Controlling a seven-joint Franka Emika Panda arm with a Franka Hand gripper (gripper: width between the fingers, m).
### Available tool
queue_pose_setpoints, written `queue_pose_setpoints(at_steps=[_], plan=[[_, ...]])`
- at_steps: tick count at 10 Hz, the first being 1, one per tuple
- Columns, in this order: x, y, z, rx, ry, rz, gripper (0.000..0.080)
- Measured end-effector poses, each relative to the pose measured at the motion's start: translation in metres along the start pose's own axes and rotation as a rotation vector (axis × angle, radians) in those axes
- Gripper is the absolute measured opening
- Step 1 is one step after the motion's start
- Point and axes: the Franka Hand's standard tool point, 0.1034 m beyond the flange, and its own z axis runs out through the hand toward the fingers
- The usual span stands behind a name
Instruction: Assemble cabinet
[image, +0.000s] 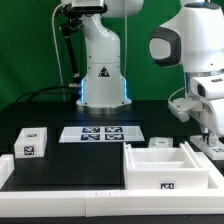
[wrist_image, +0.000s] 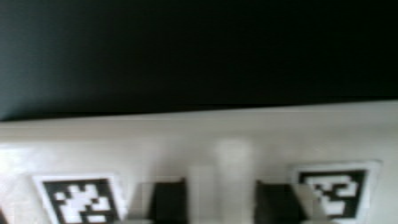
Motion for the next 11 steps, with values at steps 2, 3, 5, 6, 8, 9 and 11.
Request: queue_pose_setpoints(at_steps=[2,3,5,6,8,9,11], plan=[[0.000,0.000,0.000,-0.001,0.000,0.000,0.0068],[0.000,0.000,0.000,-0.001,0.000,0.000,0.0068],[-0.008,0.001,-0.011,-0.007,-0.013,0.020,0.0068],[-0.016,0.001,-0.025,-0.017,-0.029,0.052,0.0068],[-0.034,0.002,-0.047,-0.032,-0.056,0.073,0.0068],[-0.048,0.004,-0.054,-0.039,-0.064,0.071,0.0068],[-0.078,0.005,-0.064,-0.049,-0.077,0.078,0.0068]])
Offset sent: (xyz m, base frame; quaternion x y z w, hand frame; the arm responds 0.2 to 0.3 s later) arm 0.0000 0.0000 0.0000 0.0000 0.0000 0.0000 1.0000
